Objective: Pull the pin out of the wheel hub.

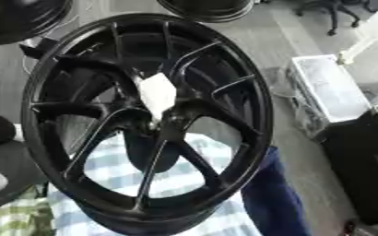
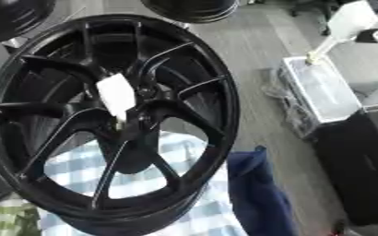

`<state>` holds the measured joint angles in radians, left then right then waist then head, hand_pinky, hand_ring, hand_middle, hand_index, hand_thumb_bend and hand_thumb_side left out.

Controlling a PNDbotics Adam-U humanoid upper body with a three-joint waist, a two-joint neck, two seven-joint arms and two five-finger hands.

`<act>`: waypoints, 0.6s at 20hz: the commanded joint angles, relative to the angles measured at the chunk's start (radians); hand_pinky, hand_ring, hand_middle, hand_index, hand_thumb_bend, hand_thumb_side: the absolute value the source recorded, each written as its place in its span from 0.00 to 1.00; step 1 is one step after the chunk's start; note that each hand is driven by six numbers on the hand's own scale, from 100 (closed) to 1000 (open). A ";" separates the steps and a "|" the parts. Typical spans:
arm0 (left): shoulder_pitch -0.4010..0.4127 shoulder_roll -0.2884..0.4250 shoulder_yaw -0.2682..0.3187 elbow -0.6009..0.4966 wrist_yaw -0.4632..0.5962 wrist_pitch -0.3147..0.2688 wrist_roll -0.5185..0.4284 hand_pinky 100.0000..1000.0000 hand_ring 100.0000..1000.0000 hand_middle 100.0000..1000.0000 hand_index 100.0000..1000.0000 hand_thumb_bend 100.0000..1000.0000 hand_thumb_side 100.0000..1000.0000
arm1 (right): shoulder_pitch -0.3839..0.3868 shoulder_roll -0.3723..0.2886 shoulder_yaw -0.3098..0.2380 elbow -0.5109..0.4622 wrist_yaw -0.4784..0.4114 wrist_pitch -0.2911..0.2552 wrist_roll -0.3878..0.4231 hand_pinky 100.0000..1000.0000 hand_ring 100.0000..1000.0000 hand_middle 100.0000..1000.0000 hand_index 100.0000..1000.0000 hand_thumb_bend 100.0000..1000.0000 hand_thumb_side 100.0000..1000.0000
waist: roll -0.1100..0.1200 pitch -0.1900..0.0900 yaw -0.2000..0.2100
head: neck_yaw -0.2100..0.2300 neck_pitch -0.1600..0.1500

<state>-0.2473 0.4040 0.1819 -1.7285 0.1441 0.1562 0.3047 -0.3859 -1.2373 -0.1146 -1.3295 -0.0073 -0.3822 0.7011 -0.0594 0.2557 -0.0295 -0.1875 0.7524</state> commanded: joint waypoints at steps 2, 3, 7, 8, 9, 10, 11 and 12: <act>-0.006 0.015 0.011 -0.016 -0.001 -0.001 0.006 0.76 0.65 0.69 0.66 0.05 0.74 | 0.026 -0.038 -0.073 0.043 0.039 -0.017 -0.044 0.89 0.86 0.84 0.91 0.47 0.29 | 0.005 -0.016 -0.008 | 0.014 -0.018; -0.007 0.013 0.010 -0.016 -0.001 -0.002 0.005 0.76 0.65 0.69 0.66 0.05 0.74 | 0.027 -0.030 -0.080 0.049 0.038 -0.021 -0.060 0.89 0.87 0.85 0.92 0.45 0.31 | 0.007 -0.017 -0.009 | 0.016 -0.019; -0.008 0.010 0.010 -0.015 0.000 -0.002 0.004 0.76 0.65 0.69 0.66 0.05 0.74 | 0.020 -0.002 -0.094 0.048 0.004 -0.036 -0.132 0.89 0.87 0.86 0.93 0.43 0.32 | 0.015 -0.020 -0.007 | 0.023 -0.018; -0.008 0.009 0.010 -0.015 0.000 -0.003 0.004 0.76 0.65 0.69 0.66 0.05 0.74 | 0.018 0.005 -0.095 0.044 -0.010 -0.037 -0.150 0.89 0.86 0.86 0.92 0.42 0.32 | 0.016 -0.020 -0.006 | 0.027 -0.016; -0.008 0.008 0.009 -0.015 0.001 -0.003 0.004 0.76 0.65 0.69 0.66 0.05 0.74 | 0.016 0.013 -0.095 0.040 -0.027 -0.038 -0.166 0.89 0.86 0.85 0.92 0.43 0.31 | 0.018 -0.020 -0.005 | 0.031 -0.016; -0.008 0.007 0.009 -0.014 0.001 -0.003 0.004 0.76 0.65 0.69 0.66 0.05 0.74 | 0.015 0.018 -0.094 0.036 -0.041 -0.036 -0.181 0.88 0.86 0.85 0.92 0.43 0.31 | 0.019 -0.020 -0.004 | 0.035 -0.017; -0.008 0.006 0.009 -0.014 0.002 -0.003 0.004 0.76 0.65 0.69 0.66 0.06 0.74 | 0.014 0.024 -0.093 0.030 -0.050 -0.034 -0.192 0.88 0.85 0.84 0.92 0.43 0.31 | 0.020 -0.020 -0.003 | 0.036 -0.016; -0.008 0.005 0.010 -0.014 0.002 -0.004 0.004 0.76 0.65 0.69 0.66 0.06 0.74 | 0.012 0.029 -0.092 0.025 -0.056 -0.032 -0.200 0.88 0.85 0.84 0.91 0.43 0.31 | 0.021 -0.020 -0.001 | 0.037 -0.015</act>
<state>-0.2470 0.3947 0.1820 -1.7285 0.1444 0.1558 0.3075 -0.3614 -1.1786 -0.1900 -1.2882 -0.0466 -0.4145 0.5177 -0.0382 0.2557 -0.0300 -0.1546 0.7443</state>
